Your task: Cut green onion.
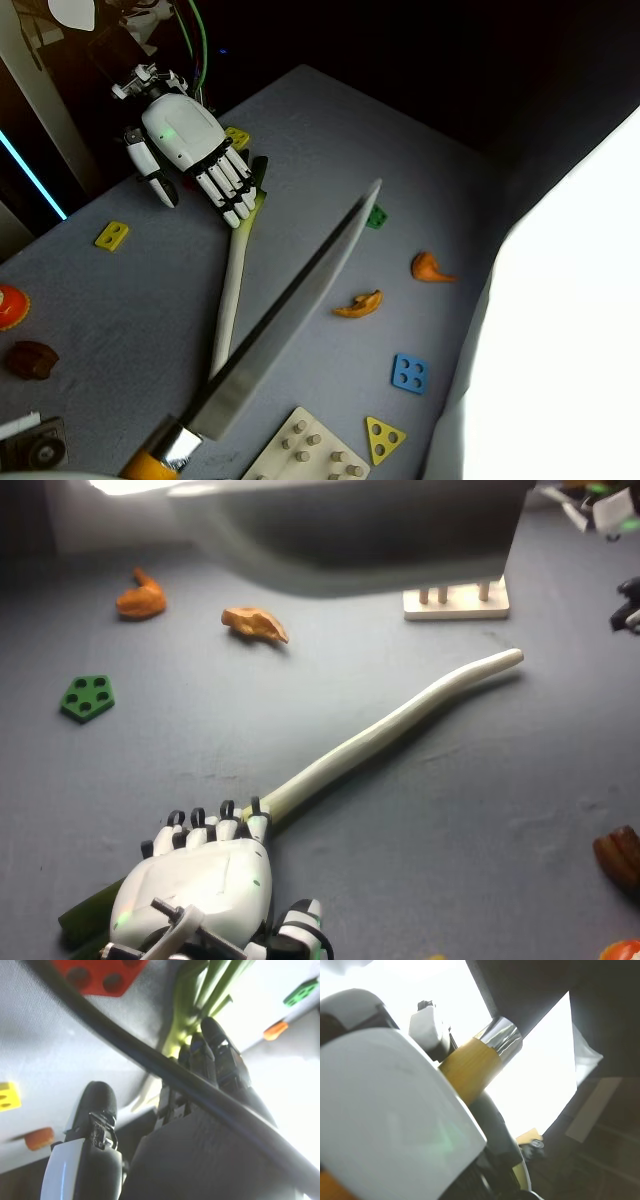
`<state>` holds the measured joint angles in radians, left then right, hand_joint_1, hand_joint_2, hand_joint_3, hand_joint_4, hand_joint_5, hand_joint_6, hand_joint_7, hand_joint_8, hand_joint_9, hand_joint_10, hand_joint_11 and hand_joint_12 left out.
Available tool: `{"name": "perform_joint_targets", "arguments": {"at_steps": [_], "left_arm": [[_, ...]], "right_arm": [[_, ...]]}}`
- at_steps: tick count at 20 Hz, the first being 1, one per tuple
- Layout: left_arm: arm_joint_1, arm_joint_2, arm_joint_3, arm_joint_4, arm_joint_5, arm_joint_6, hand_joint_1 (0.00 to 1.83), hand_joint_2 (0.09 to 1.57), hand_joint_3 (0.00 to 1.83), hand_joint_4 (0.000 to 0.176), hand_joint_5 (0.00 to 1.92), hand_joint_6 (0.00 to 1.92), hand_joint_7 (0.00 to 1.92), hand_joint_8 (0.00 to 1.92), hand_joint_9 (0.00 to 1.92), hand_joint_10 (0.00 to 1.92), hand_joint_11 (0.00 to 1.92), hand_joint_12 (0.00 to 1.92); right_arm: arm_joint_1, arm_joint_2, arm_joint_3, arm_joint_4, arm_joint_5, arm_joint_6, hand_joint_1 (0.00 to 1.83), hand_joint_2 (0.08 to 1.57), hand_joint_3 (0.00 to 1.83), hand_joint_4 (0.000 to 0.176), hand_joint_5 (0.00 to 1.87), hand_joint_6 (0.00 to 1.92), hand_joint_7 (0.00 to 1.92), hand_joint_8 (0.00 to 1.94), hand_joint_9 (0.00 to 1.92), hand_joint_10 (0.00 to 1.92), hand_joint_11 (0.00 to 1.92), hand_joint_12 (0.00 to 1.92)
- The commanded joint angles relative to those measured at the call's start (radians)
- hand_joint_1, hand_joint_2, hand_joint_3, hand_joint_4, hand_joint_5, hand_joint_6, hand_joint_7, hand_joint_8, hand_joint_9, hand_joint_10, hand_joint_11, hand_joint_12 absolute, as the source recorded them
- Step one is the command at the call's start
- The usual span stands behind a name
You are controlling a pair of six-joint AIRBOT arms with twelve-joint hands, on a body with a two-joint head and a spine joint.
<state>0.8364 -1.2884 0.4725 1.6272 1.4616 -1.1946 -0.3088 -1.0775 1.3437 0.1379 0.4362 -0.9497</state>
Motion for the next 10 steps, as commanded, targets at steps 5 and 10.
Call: {"name": "perform_joint_targets", "arguments": {"at_steps": [5,10], "left_arm": [[0.009,-0.012,-0.002,0.030,0.051,-0.001,0.43,1.36,0.00,0.000,0.12,0.00,0.13,0.00,0.12,0.01,0.00,0.55],[0.016,-0.015,0.000,0.021,0.038,-0.001,0.40,1.37,0.00,0.017,0.07,0.00,0.08,0.00,0.11,0.00,0.00,0.61]], "right_arm": [[0.003,0.072,-0.143,0.199,0.137,-0.116,1.58,0.82,0.73,0.176,1.37,1.92,1.60,1.94,1.65,1.92,1.70,1.92],[-0.034,0.078,-0.169,0.332,0.151,-0.205,1.57,0.78,0.84,0.176,1.39,1.92,1.62,1.94,1.66,1.92,1.72,1.92]]}}
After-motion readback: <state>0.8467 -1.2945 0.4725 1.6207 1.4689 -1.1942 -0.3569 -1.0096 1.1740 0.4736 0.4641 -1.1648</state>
